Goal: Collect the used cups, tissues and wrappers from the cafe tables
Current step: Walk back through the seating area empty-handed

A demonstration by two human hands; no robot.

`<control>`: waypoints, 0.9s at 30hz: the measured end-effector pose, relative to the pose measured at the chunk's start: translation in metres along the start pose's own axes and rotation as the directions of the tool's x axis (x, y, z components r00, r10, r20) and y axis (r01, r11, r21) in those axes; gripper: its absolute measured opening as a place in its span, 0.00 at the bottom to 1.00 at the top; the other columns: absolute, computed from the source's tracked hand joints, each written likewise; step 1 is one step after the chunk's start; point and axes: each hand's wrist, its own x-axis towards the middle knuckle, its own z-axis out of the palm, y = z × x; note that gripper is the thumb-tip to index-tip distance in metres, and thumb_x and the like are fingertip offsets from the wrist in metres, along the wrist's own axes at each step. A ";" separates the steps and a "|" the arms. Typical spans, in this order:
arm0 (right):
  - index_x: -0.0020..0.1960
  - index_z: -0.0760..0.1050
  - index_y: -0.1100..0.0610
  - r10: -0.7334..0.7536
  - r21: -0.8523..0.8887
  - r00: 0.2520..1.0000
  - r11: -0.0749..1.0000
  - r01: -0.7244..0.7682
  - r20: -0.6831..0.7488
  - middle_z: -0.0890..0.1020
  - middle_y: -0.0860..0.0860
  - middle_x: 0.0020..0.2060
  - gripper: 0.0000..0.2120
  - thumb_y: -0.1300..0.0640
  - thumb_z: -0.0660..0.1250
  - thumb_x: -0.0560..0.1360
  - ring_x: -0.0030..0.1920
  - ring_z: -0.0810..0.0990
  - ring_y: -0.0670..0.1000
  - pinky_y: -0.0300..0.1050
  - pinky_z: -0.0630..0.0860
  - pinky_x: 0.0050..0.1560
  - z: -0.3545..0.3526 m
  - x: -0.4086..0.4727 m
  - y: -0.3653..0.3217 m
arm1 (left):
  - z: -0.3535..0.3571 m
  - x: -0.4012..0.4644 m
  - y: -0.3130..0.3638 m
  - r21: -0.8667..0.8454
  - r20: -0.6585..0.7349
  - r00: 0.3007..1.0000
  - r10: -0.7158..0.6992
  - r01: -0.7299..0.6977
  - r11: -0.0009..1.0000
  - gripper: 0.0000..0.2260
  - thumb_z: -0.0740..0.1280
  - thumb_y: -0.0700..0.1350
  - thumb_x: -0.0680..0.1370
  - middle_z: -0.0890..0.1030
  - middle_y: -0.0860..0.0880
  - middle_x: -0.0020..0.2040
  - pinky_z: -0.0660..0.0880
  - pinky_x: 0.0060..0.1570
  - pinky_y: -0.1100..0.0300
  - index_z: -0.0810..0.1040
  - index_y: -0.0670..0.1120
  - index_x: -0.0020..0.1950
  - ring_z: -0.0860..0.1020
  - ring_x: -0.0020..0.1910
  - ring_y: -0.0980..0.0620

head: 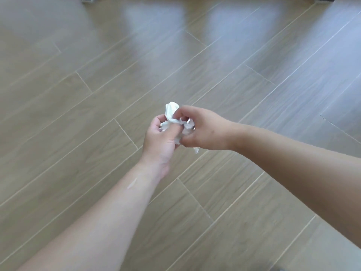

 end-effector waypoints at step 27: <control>0.52 0.79 0.48 0.155 0.481 0.915 0.875 0.047 -0.373 0.80 0.49 0.52 0.15 0.57 0.71 0.65 0.48 0.80 0.44 0.44 0.79 0.47 -0.244 -0.345 -0.426 | 0.140 -0.358 0.467 0.168 0.250 0.965 0.073 -0.118 0.979 0.21 0.70 0.39 0.65 0.85 0.50 0.44 0.77 0.42 0.52 0.74 0.46 0.58 0.82 0.42 0.48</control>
